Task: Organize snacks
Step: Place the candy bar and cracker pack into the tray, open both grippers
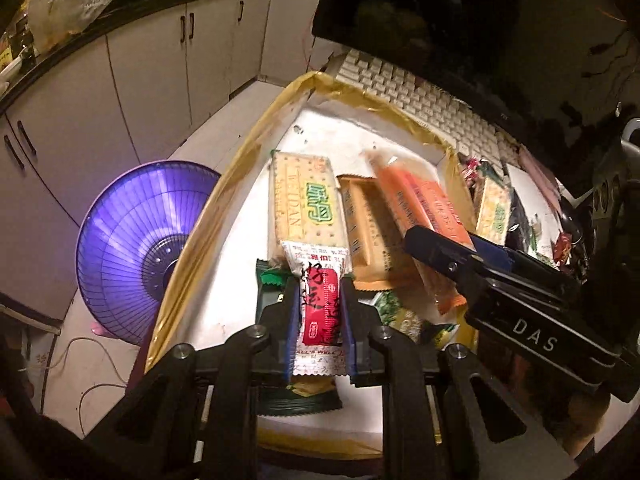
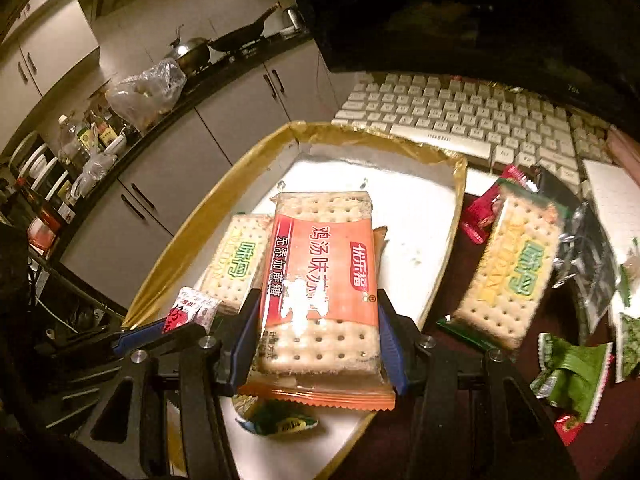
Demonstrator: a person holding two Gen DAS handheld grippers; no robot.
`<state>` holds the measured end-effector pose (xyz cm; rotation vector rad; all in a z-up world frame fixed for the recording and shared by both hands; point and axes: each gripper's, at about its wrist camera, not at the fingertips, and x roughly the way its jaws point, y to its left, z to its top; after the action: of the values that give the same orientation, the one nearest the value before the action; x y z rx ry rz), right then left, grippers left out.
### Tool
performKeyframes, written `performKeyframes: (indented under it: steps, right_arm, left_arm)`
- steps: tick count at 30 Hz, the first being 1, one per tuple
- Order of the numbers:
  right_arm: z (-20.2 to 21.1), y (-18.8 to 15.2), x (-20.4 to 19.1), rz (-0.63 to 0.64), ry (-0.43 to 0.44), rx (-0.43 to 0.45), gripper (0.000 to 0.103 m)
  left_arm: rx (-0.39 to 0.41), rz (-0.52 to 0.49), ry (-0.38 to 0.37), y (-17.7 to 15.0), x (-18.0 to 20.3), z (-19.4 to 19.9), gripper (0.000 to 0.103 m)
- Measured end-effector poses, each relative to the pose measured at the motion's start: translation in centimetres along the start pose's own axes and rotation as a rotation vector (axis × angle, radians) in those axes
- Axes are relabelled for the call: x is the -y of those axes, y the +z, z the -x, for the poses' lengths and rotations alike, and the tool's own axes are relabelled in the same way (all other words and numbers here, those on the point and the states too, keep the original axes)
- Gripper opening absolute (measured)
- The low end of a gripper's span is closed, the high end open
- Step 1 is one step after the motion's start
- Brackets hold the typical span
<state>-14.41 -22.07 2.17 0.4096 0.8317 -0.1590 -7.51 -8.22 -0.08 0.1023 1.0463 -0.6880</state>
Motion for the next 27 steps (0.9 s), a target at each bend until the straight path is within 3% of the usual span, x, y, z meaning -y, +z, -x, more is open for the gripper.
performKeyframes:
  steps: [3, 5, 8, 16, 24, 27]
  right_arm:
    - [-0.1, -0.3, 0.2, -0.011, 0.019, 0.003, 0.056]
    - [0.6, -0.4, 0.5, -0.018, 0.041, 0.013, 0.056]
    - [3.9, -0.7, 1.6, -0.034, 0.07, 0.096, 0.057]
    - [11.9, -4.7, 7.8, -0.153, 0.053, 0.214, 0.06]
    - [15.2, -9.2, 15.0, -0.333, -0.019, 0.221, 0.06]
    - [15.9, -10.0, 16.7, -0.383, -0.042, 0.22, 0.06]
  left_arm:
    - [0.007, 0.027, -0.036, -0.1, -0.6, 0.1, 0.033]
    - [0.022, 0.044, -0.038, -0.2, -0.8, 0.5, 0.052]
    - [0.092, 0.049, -0.036, -0.3, -0.2, 2.1, 0.061]
    - [0.158, -0.03, -0.19, -1.4, 5.5, 4.3, 0.069]
    - [0.06, -0.145, -0.295, -2.9, 12.8, 2.7, 0.069]
    - [0.016, -0.183, -0.298, -2.8, 15.3, 1.1, 0.069]
